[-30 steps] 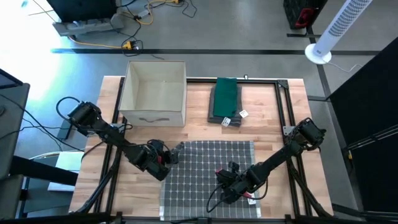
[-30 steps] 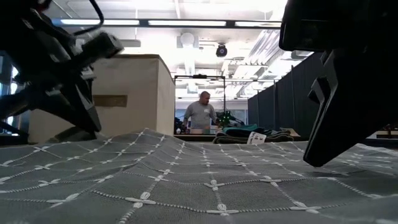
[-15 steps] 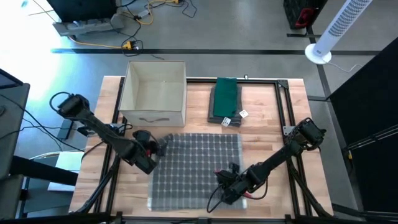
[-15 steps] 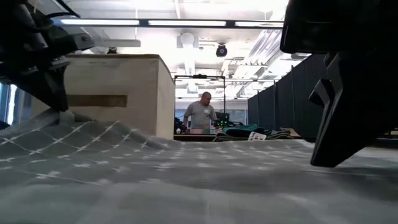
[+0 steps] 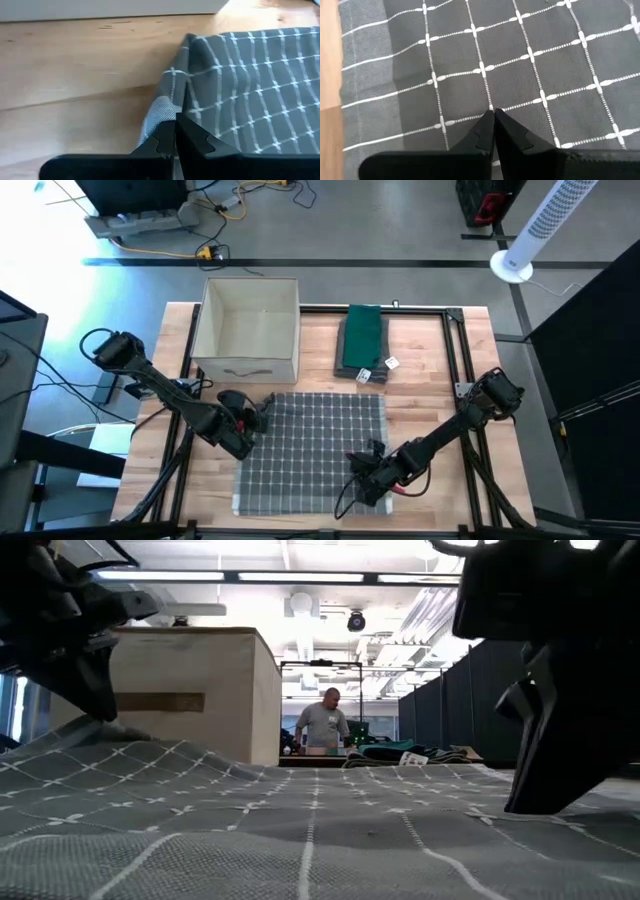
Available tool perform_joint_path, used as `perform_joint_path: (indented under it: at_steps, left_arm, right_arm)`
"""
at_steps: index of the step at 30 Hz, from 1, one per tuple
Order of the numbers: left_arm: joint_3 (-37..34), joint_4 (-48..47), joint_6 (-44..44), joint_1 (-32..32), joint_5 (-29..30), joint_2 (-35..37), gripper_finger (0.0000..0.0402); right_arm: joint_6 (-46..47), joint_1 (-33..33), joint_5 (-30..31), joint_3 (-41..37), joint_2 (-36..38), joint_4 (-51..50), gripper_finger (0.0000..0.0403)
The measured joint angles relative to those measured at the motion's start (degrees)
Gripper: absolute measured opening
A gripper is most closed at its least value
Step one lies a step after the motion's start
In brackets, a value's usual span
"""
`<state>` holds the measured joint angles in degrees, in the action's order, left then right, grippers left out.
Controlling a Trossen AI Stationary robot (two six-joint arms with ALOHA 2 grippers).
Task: Fold towel
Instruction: Fold the gray patterned towel
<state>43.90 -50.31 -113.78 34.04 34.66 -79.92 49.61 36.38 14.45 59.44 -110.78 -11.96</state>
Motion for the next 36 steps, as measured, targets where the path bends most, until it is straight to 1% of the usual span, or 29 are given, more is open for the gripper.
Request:
perform_joint_path:
  at_steps: [4,8,11,14,17,21,24,26,29,33,36]
  left_arm:
    - [0.0,-1.9,1.6,0.0,-1.4,0.0,0.0001]
    - [0.0,-6.3,1.3,0.0,-1.6,1.2,0.0001]
    - [0.0,-9.2,1.1,0.0,-1.5,2.2,0.0001]
    - [0.0,-9.7,3.3,-0.9,-2.3,3.2,0.0001]
    - [0.0,-8.0,5.0,-1.9,-3.8,3.8,0.0]
    - [0.0,-0.7,9.2,-2.3,-4.7,3.4,0.0001]
    - [0.0,1.9,10.5,-2.3,-4.7,2.4,0.0007]
    - [0.0,1.9,10.8,-2.3,-4.6,2.1,0.0019]
    - [0.0,1.0,13.3,-2.3,-5.1,2.3,0.0048]
    - [0.5,-4.2,14.9,-2.3,-5.2,4.8,0.0102]
    - [0.5,-6.2,12.1,-2.3,-5.4,7.3,0.0147]
  right_arm:
    - [1.3,1.6,-2.8,-1.6,0.1,0.2,0.0]
    - [-0.4,3.7,-6.3,-1.5,0.0,0.3,0.0]
    - [-0.7,5.1,-6.8,-1.5,0.2,-0.4,0.0]
    - [-1.7,5.3,-7.7,-1.5,0.2,-0.6,0.0]
    - [-1.7,5.1,-7.6,-1.5,0.2,-0.7,0.0]
    - [-2.1,4.0,-7.6,-1.5,0.3,-0.7,0.0]
    - [-2.1,3.1,-7.5,-1.5,0.3,-0.7,0.0]
    - [-2.1,2.8,-7.1,-1.5,0.3,-0.8,0.0]
    - [-2.1,2.8,-6.4,-1.6,0.5,-0.8,0.0]
    - [-2.1,2.8,-5.9,-1.8,1.7,-1.9,0.0]
    - [-2.3,2.8,-5.5,-1.8,2.4,-2.8,0.0]
